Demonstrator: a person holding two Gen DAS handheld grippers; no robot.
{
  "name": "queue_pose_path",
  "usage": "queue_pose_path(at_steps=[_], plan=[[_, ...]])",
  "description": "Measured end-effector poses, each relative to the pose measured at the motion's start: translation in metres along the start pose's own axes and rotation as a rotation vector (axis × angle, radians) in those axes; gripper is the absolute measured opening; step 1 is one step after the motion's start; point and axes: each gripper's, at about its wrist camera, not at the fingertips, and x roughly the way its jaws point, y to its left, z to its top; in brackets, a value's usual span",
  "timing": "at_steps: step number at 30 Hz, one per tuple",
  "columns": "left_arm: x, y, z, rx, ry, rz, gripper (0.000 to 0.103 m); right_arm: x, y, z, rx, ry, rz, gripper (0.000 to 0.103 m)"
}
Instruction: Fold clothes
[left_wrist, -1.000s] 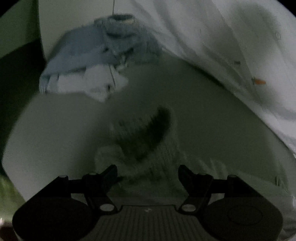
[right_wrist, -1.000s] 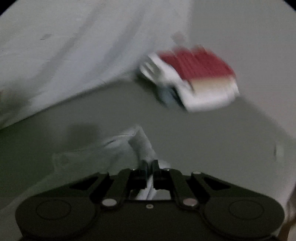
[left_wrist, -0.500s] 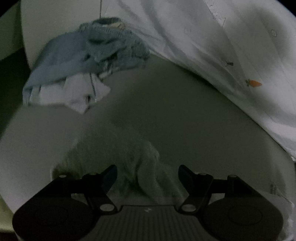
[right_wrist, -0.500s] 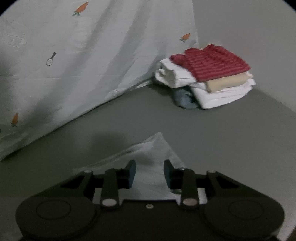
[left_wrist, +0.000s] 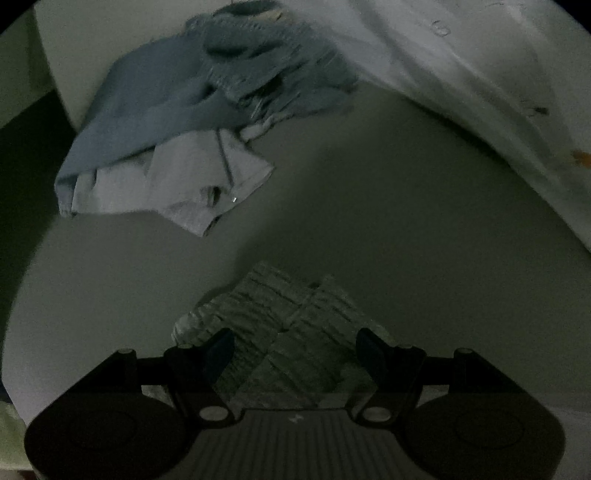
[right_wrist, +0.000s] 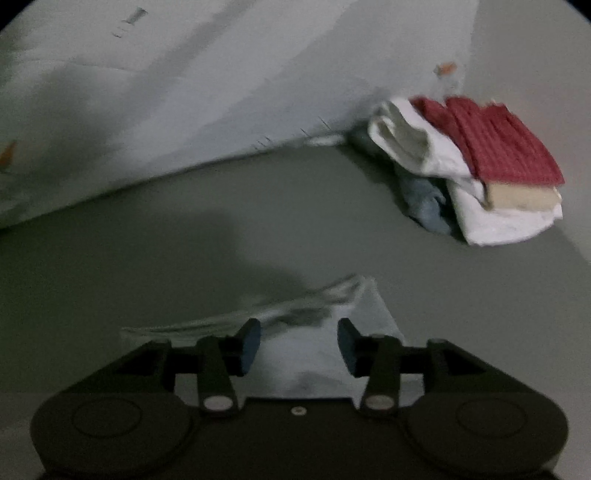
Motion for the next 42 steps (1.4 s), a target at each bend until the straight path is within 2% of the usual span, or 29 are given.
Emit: queue_pose_path(at_steps=[2,8,14,15,16,17,19,22,23,25,26,29,33,35,38,40,42], plan=[[0.004,0.000,0.001,-0.004,0.007,0.004,0.074,0.006,-0.010,0.002,0.032,0.014,-0.006,0.048],[0.009,-0.004,0.009,-0.010,0.012,0.005,0.074,0.015,-0.027,0.016,0.127,0.007,0.049,0.048],[0.016,-0.005,0.013,-0.038,0.017,0.006,0.074,0.046,-0.024,0.024,0.185,0.120,0.085,0.046],[0.017,-0.005,0.014,-0.040,0.018,0.007,0.072,0.051,-0.024,0.024,0.197,0.136,0.083,0.043],[0.020,-0.005,0.015,-0.043,0.020,0.008,0.072,0.056,-0.024,0.025,0.205,0.151,0.078,0.033],[0.022,-0.005,0.015,-0.045,0.021,0.009,0.072,0.059,-0.023,0.025,0.204,0.161,0.070,0.017],[0.025,-0.006,0.016,-0.041,0.019,0.012,0.065,0.061,-0.023,0.027,0.196,0.158,0.078,0.003],[0.028,-0.009,0.018,-0.026,0.004,0.023,0.047,0.052,-0.022,0.036,0.169,0.096,0.094,0.002],[0.028,-0.010,0.019,-0.021,-0.007,0.019,0.036,0.046,-0.021,0.042,0.155,0.070,0.103,0.002],[0.030,-0.018,0.025,0.008,-0.027,0.032,0.022,0.037,-0.019,0.056,0.138,0.017,0.128,0.002],[0.031,-0.024,0.031,0.031,-0.044,0.021,0.002,0.033,-0.018,0.065,0.135,-0.010,0.144,0.002],[0.028,-0.041,0.057,0.062,-0.123,0.019,0.000,0.019,-0.012,0.098,0.134,-0.094,0.206,0.001],[0.009,-0.067,0.100,0.084,-0.256,-0.033,0.000,-0.013,-0.004,0.142,0.173,-0.239,0.278,0.001],[-0.008,-0.079,0.116,0.106,-0.320,-0.062,0.000,-0.042,-0.006,0.162,0.198,-0.342,0.315,0.001],[-0.031,-0.091,0.122,0.123,-0.374,-0.104,0.000,-0.104,-0.017,0.183,0.230,-0.527,0.372,0.001],[-0.039,-0.092,0.111,0.119,-0.374,-0.126,0.001,-0.147,-0.029,0.181,0.240,-0.642,0.349,0.001],[-0.043,-0.089,0.095,0.106,-0.356,-0.150,0.002,-0.168,-0.044,0.167,0.236,-0.679,0.253,0.001]])
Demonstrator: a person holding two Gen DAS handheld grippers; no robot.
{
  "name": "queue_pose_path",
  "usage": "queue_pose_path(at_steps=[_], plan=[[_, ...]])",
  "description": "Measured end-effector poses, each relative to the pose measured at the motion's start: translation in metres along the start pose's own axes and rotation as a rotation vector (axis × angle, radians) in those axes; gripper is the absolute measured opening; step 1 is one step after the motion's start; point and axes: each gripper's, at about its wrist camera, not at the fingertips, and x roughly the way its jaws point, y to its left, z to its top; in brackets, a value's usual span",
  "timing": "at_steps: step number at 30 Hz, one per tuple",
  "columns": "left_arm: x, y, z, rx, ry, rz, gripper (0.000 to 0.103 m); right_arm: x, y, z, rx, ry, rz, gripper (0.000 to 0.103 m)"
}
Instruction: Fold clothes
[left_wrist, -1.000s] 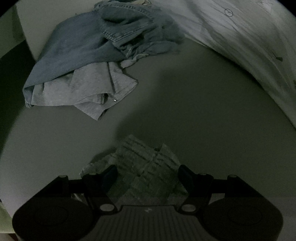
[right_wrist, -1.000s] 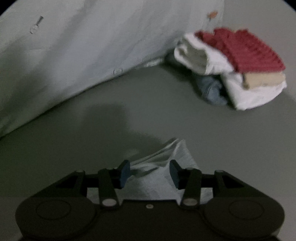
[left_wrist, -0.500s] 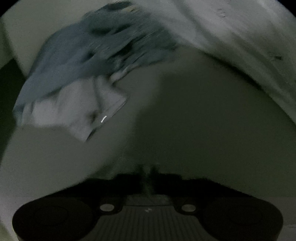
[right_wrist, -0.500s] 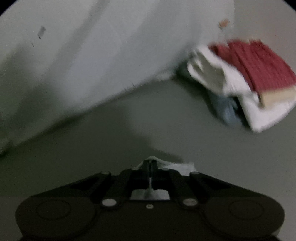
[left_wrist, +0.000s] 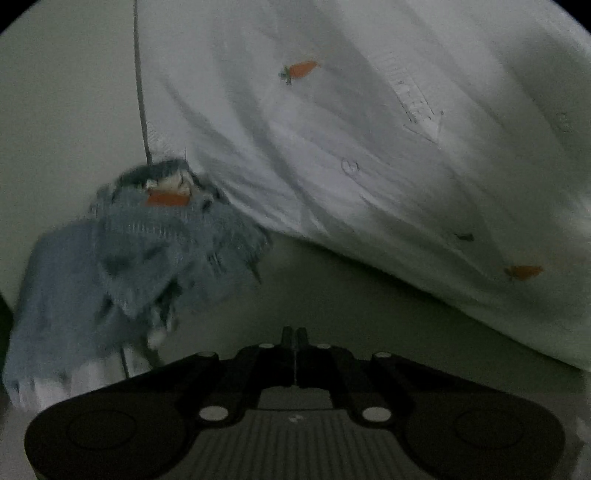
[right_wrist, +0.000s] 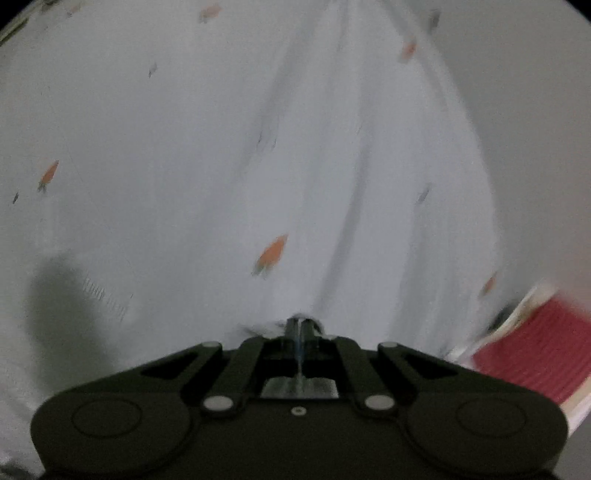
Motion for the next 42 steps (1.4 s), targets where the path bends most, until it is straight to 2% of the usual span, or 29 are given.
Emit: queue_pose_path(at_steps=[2,3,6,9,11,13,17,18,22,25,27,29,30,32,34,35,36,39,42], plan=[[-0.003,0.006,-0.023,-0.030,0.049,-0.028,0.002,-0.018,-0.014,-0.004,-0.031,0.006,-0.089,0.001],[-0.004,0.010,-0.035,-0.042,0.074,-0.040,0.004,-0.021,-0.025,-0.014,-0.028,0.047,-0.129,0.001],[-0.006,0.018,-0.075,-0.078,0.165,-0.051,0.019,-0.022,-0.066,-0.062,0.009,0.255,-0.258,0.001],[-0.007,0.028,-0.109,-0.120,0.251,-0.060,0.025,-0.018,-0.100,-0.118,0.087,0.467,-0.354,0.002],[-0.009,0.032,-0.122,-0.143,0.283,-0.084,0.031,-0.018,-0.112,-0.145,0.139,0.546,-0.377,0.002],[-0.011,0.033,-0.129,-0.158,0.300,-0.111,0.040,-0.013,-0.114,-0.157,0.168,0.578,-0.367,0.002],[-0.003,0.027,-0.121,-0.145,0.277,-0.130,0.067,0.000,-0.107,-0.155,0.149,0.553,-0.323,0.002],[0.000,0.025,-0.118,-0.138,0.275,-0.139,0.070,0.003,-0.105,-0.153,0.139,0.544,-0.314,0.002],[0.024,0.012,-0.110,-0.071,0.302,-0.162,0.072,0.011,-0.098,-0.151,0.116,0.542,-0.294,0.003],[0.043,0.001,-0.112,-0.027,0.371,-0.141,0.072,0.013,-0.096,-0.156,0.109,0.561,-0.295,0.005],[0.049,-0.004,-0.116,-0.003,0.386,-0.119,0.070,0.009,-0.094,-0.160,0.085,0.580,-0.315,0.009],[0.048,-0.007,-0.118,0.015,0.377,-0.104,0.066,0.006,-0.087,-0.165,0.012,0.582,-0.314,0.027],[0.048,-0.008,-0.118,0.020,0.372,-0.100,0.056,0.005,-0.082,-0.167,-0.037,0.578,-0.309,0.032],[0.047,-0.006,-0.116,0.015,0.371,-0.102,0.047,0.004,-0.072,-0.172,-0.126,0.574,-0.294,0.045],[0.045,-0.002,-0.116,-0.007,0.368,-0.121,0.037,0.007,-0.065,-0.180,-0.166,0.594,-0.263,0.046],[0.044,-0.001,-0.116,-0.023,0.367,-0.129,0.014,0.010,-0.063,-0.184,-0.164,0.609,-0.252,0.047],[0.043,0.000,-0.114,-0.039,0.364,-0.126,0.007,0.013,-0.063,-0.189,-0.153,0.627,-0.244,0.047],[0.038,0.000,-0.100,-0.079,0.312,-0.126,0.006,0.019,-0.064,-0.198,-0.117,0.662,-0.233,0.047],[0.025,-0.002,-0.065,-0.098,0.214,-0.158,0.005,0.020,-0.065,-0.196,-0.116,0.652,-0.237,0.047]])
